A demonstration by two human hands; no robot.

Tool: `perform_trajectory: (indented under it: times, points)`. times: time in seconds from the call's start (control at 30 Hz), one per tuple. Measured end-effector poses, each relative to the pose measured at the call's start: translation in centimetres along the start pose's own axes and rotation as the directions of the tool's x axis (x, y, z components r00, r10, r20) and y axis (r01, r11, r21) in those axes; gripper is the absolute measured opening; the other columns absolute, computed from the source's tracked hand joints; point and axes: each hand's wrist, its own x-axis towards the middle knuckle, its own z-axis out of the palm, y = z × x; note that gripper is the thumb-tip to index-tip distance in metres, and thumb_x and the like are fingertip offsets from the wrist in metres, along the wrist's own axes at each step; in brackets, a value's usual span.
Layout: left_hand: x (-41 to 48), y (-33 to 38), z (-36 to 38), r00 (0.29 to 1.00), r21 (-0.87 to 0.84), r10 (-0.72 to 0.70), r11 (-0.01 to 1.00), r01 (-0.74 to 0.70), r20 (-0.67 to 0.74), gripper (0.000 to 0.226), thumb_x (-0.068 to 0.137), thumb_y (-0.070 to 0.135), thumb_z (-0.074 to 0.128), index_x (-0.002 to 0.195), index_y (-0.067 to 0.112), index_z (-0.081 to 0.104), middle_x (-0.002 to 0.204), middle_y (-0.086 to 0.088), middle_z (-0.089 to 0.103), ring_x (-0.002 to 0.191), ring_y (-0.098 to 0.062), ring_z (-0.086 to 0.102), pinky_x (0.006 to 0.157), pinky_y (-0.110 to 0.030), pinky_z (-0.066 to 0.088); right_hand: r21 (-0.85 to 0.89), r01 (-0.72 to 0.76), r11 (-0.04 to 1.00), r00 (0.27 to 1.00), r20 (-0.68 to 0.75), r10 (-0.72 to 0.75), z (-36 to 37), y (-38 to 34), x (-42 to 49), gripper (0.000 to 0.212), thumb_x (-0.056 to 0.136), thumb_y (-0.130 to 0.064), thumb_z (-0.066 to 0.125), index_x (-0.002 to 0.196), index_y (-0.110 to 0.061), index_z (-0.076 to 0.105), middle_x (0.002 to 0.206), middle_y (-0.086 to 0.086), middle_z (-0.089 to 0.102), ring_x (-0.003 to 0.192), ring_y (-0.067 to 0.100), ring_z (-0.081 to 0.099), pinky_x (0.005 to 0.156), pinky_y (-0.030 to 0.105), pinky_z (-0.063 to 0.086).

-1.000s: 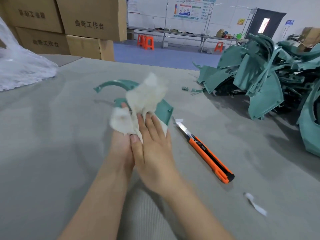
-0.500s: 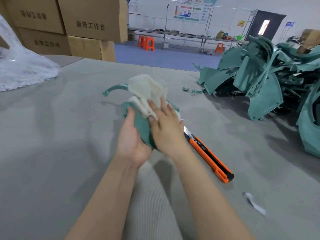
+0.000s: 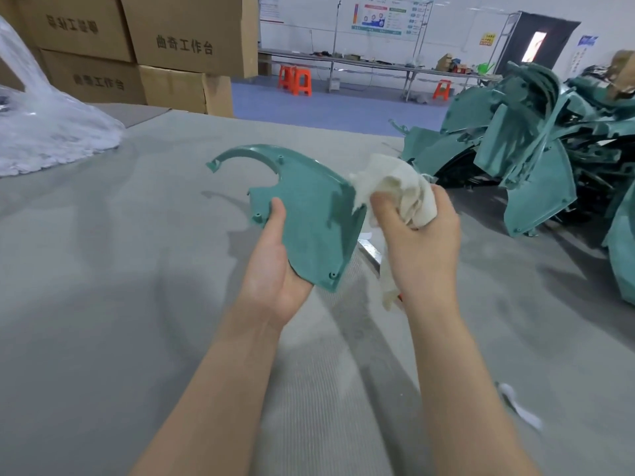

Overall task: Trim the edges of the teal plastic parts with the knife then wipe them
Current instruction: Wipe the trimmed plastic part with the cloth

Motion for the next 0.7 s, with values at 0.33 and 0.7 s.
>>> perform_trajectory:
  times: [0.33,0.7]
  points:
    - [-0.1,-0.2,0.3,0.999,0.047,-0.022,0.999,0.024,-0.042,0.059,0.099,0.053,0.027,0.114,0.010,0.065,0.111,-0.008,0.069,0.102,-0.020,0.067,0.091,-0.032,0.052,-0.391,0.207,0.897,0.937,0.344,-0.067,2.0,1.0,-2.3,0.029,0.084,0.001,0.059,0.110,-0.012,0.058,0.101,0.001,0.061,0.090,0.019,0.054,0.078,0.030,0.042]
    - [-0.3,-0.8,0.9,0.997,0.121,-0.062,0.990,0.067,-0.046,0.057,0.099,0.053,0.026,0.111,0.014,0.065,0.110,-0.007,0.070,0.100,-0.017,0.068,0.084,-0.029,0.057,-0.442,0.143,0.886,0.979,0.197,-0.060,2.7,2.1,-2.6,0.023,0.077,0.010,0.046,0.079,-0.012,0.039,0.071,0.004,0.047,0.068,0.029,0.040,0.056,0.033,0.021]
